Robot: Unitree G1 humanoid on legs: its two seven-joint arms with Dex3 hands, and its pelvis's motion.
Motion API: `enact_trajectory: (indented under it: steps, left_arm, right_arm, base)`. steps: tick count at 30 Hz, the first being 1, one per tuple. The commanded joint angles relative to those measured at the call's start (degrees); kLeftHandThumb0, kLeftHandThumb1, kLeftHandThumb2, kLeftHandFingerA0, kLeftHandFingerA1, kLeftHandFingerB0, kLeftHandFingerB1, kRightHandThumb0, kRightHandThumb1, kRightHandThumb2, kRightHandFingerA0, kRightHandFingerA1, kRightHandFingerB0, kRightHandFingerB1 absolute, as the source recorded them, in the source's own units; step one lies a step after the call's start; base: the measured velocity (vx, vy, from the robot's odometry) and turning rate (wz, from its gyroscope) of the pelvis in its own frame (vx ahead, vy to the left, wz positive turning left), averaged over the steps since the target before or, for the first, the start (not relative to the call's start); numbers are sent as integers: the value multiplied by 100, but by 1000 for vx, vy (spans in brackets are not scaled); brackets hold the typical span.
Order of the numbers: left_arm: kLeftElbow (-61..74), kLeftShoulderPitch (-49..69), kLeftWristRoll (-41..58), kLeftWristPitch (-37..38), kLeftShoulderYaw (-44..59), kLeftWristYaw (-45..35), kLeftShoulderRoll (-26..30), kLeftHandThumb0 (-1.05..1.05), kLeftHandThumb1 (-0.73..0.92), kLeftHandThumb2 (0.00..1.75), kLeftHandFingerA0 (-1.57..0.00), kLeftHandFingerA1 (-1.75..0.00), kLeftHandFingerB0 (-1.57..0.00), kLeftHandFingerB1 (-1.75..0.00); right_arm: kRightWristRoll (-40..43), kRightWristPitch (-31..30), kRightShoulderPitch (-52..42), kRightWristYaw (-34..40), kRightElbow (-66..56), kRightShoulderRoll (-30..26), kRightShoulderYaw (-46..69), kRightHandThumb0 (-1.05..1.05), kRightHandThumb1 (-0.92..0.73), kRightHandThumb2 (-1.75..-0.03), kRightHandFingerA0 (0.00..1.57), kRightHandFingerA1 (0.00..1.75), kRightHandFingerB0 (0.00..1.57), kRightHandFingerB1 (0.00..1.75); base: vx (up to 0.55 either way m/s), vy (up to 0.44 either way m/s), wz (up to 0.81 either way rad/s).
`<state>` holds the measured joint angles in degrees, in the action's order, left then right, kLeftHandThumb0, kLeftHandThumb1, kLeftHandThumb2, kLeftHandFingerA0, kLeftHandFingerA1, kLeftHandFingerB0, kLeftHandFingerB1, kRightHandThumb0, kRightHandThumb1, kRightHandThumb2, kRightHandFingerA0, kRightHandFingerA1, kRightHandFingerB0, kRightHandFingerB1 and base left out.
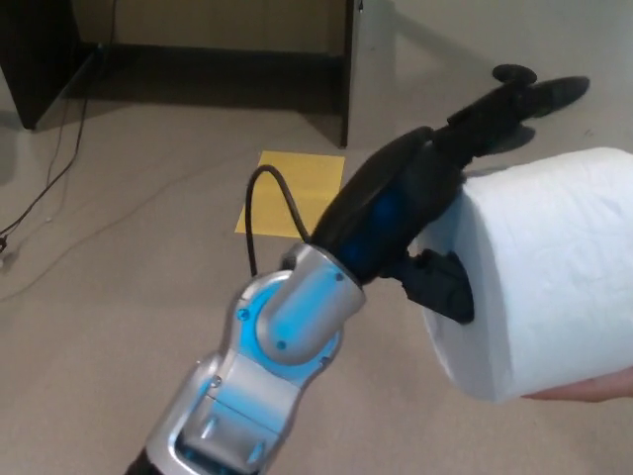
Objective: A person is holding a toilet paper roll and the robot extends its left hand to grab the roll by inserting its thumb into the gap in the middle and brings its hand down by its side. Then it extends its arm again to hand the toilet paper roll back to the person.
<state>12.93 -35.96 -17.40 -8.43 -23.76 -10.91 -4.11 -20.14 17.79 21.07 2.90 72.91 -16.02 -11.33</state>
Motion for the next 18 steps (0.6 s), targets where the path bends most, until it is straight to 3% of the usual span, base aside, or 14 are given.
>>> enact_trajectory:
  steps: [1,2,3,5,6,8,9,10,11,12,13,14,15,18]
  left_arm:
    - [-125,119,-192,89,-200,126,-75,-34,41,59,-36,-44,-18,-33]
    - [-218,171,-50,292,-182,88,-63,-11,42,88,-49,-63,-13,-48]
    - [-274,200,57,421,-169,21,-36,-16,71,61,-77,-51,-32,-31]
    - [-329,256,230,564,-140,-120,4,-16,77,63,-86,-53,-38,-33]
    - [-349,294,379,582,-105,-210,-8,-11,81,64,-103,-56,-55,-38]
    - [-319,316,539,502,-44,-349,4,-6,78,67,-119,-65,-78,-48]
    - [-283,325,556,459,-28,-391,20,-6,78,67,-119,-65,-78,-48]
    - [-240,334,554,425,-16,-408,43,0,74,72,-119,-86,-91,-56]
    - [-212,423,463,514,-9,-256,35,7,67,87,-107,-104,-95,-80]
    - [-206,446,459,529,-1,-245,44,7,67,87,-107,-104,-95,-80]
    - [-219,499,436,602,18,-172,37,-1,75,80,-83,-127,-81,-112]
    - [-215,596,359,678,43,-21,18,-3,74,83,-88,-130,-77,-120]
    - [-189,663,288,690,65,75,10,-5,75,81,-88,-137,-75,-127]
    - [-197,817,383,854,195,168,-21,-6,76,80,-95,-135,-77,-121]
  right_arm:
    - [0,-91,47,-103,7,-76,-7,-32,-67,-60,62,54,45,36]
    - [-17,-91,50,-107,9,-74,-23,-33,-67,-60,63,54,45,36]
    - [-27,-91,52,-105,15,-72,-32,-33,-66,-59,63,55,46,36]
    - [-40,-95,44,-95,29,-65,-48,-34,-66,-59,63,55,46,36]
    - [-28,-92,36,-106,34,-59,-42,-33,-66,-59,62,54,46,36]
    - [-32,-125,52,-107,45,-47,-51,-34,-66,-59,62,55,47,36]
    - [-39,-143,60,-92,51,-39,-61,-34,-66,-59,62,55,47,36]
    - [-26,-140,70,-112,57,-30,-57,-40,-53,-84,53,60,40,51]
    - [-45,-145,76,-108,52,-27,-83,-33,-66,-59,60,52,48,37]
    - [-48,-151,77,-105,56,-15,-95,-33,-66,-59,60,52,48,37]
    - [-53,-156,79,-116,60,-10,-107,-32,-67,-59,60,52,48,37]
    - [-71,-169,81,-124,68,-12,-134,-33,-67,-60,60,53,48,37]
    - [-96,-175,80,-113,75,-18,-165,-33,-67,-59,60,54,48,38]
    - [-97,-170,88,-132,93,-17,-199,-34,-66,-59,61,54,48,38]
  base:
    - [0,0,0]
    - [0,0,0]
    - [0,0,0]
    - [0,0,0]
    - [0,0,0]
    - [0,0,0]
    - [0,0,0]
    - [0,0,0]
    - [0,0,0]
    - [0,0,0]
    - [0,0,0]
    - [0,0,0]
    - [0,0,0]
    - [0,0,0]
